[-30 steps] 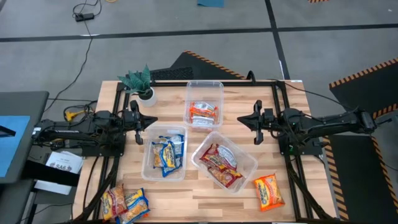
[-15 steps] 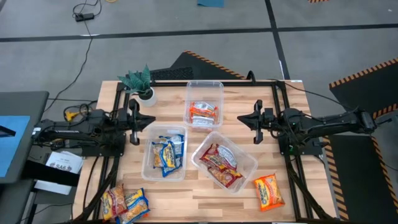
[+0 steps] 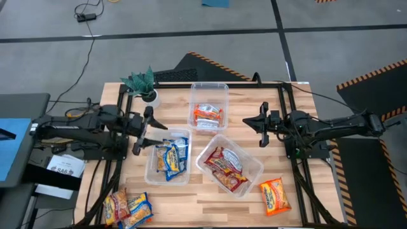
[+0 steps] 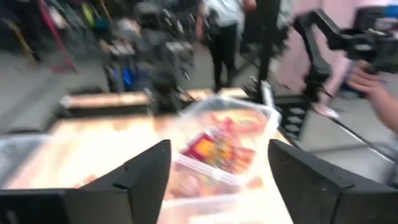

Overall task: Sort Maruchan noodles
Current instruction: Put the red noodle pack into the bottom right transparent bin, then put the orange noodle pack into the top transparent bin

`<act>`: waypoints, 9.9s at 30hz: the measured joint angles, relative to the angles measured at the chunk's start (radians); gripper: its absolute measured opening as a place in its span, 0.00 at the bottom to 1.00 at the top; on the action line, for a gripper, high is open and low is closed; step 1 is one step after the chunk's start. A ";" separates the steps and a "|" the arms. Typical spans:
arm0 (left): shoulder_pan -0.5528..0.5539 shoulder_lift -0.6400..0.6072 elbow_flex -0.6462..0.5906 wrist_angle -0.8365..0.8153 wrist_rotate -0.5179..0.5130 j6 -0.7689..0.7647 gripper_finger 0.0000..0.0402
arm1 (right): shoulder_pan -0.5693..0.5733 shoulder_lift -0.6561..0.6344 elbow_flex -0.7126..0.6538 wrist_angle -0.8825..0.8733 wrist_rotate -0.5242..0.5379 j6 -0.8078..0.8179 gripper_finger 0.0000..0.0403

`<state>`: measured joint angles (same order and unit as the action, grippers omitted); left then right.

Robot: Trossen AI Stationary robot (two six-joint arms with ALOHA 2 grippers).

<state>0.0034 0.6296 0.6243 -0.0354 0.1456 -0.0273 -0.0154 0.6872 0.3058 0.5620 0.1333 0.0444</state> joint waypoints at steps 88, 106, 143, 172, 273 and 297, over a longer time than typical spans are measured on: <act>-1.076 1.070 0.510 -0.934 0.086 -1.601 0.66 | 0.000 0.000 0.000 -0.062 -0.001 0.035 0.07; -0.992 0.984 0.505 -1.061 0.032 -1.356 0.00 | 0.000 0.000 0.000 -0.061 -0.001 0.034 0.07; -0.902 0.460 0.627 -0.770 -0.377 -1.045 0.00 | 0.000 0.000 0.000 -0.061 -0.001 0.026 0.07; -0.092 0.925 0.644 -0.093 0.428 0.177 0.00 | 0.000 0.000 0.000 -0.058 0.000 0.026 0.07; -0.020 -0.193 -0.417 0.506 -0.074 0.045 0.55 | 0.026 0.007 0.000 -0.052 0.003 0.079 0.07; -0.020 -0.193 -0.417 0.496 -0.103 0.067 0.55 | 0.026 0.008 0.000 -0.053 0.003 0.079 0.07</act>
<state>-0.0166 0.4366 0.2073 0.4606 0.0426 0.0395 0.0109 0.6948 0.3058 0.5094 0.1360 0.1230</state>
